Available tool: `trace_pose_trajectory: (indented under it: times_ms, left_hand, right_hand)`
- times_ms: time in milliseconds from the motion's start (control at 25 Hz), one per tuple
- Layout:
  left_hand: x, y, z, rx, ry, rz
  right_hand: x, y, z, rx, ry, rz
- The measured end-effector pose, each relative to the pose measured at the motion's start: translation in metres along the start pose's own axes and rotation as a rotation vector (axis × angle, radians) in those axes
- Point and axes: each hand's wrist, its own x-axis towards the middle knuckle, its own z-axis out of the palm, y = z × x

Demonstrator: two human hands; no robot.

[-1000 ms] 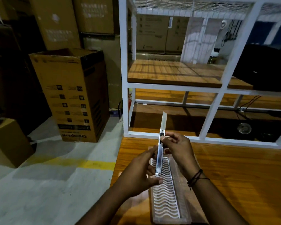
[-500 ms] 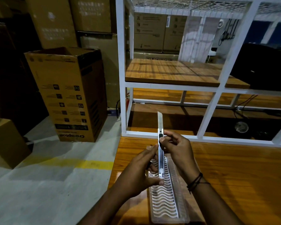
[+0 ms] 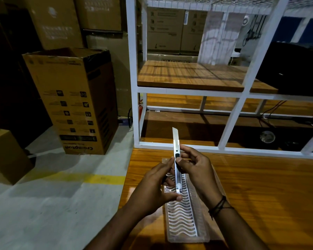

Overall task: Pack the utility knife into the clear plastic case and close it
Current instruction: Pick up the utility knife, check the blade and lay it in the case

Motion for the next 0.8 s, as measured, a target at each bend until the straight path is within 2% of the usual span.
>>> trace_pose_trajectory:
  times_ms: [800]
  left_hand:
    - [0.003,0.001,-0.005,-0.024,0.026,-0.026]
  right_hand:
    - [-0.038,0.015,-0.004,-0.045,-0.039,0.025]
